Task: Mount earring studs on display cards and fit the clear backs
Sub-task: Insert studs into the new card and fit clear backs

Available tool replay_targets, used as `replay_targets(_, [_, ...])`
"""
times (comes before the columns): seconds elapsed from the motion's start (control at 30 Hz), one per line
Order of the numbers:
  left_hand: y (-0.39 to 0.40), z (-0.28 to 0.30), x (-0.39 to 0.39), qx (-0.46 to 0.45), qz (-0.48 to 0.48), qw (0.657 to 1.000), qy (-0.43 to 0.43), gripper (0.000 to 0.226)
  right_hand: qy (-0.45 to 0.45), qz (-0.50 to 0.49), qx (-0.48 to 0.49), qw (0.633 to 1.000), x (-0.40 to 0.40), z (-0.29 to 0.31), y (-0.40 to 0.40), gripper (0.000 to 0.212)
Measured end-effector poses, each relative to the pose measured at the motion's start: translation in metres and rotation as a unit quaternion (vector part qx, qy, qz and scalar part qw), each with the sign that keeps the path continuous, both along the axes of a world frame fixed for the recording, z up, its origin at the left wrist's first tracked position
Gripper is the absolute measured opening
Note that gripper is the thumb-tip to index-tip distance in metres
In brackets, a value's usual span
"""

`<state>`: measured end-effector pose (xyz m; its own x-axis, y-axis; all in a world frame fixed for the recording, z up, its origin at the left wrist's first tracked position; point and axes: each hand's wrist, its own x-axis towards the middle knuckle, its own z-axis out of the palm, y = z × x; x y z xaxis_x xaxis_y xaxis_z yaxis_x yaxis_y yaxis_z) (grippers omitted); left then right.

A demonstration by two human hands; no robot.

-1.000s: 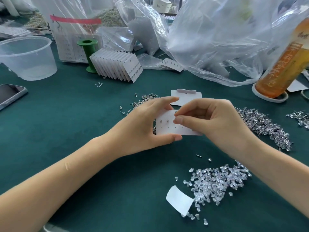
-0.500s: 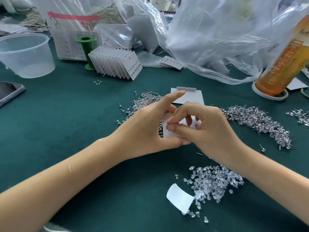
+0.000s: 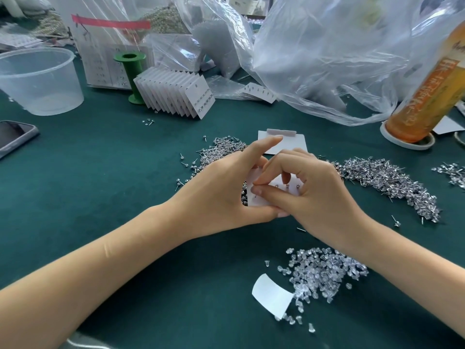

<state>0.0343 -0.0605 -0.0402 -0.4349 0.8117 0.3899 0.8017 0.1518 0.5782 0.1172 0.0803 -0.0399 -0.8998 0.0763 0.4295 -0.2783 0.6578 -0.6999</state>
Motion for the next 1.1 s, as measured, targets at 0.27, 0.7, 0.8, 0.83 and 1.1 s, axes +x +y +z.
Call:
replay_targets(0.27, [-0.001,-0.001,-0.002,-0.006,-0.006,1.000,-0.003,0.087,-0.038,0.030,-0.012,0.999,0.000,0.001,0.003,0.013])
replay_targets(0.7, [-0.003,-0.002,-0.007,0.002,0.017,0.999,-0.027,0.085,0.004,0.031,-0.020,0.999,0.001,-0.001,0.010,0.014])
replay_targets(0.8, [-0.003,-0.004,-0.009,0.001,0.026,0.999,-0.032,0.086,0.014,0.018,-0.021,1.000,0.000,-0.003,0.009,0.014])
replay_targets(0.83, [-0.003,-0.004,-0.010,-0.002,0.030,0.999,-0.032,0.087,0.023,0.011,-0.020,0.999,0.001,-0.002,0.009,0.014])
replay_targets(1.1, [-0.008,-0.004,-0.024,-0.019,0.088,0.996,-0.015,0.090,0.068,-0.030,-0.002,0.997,0.008,0.000,0.017,0.012])
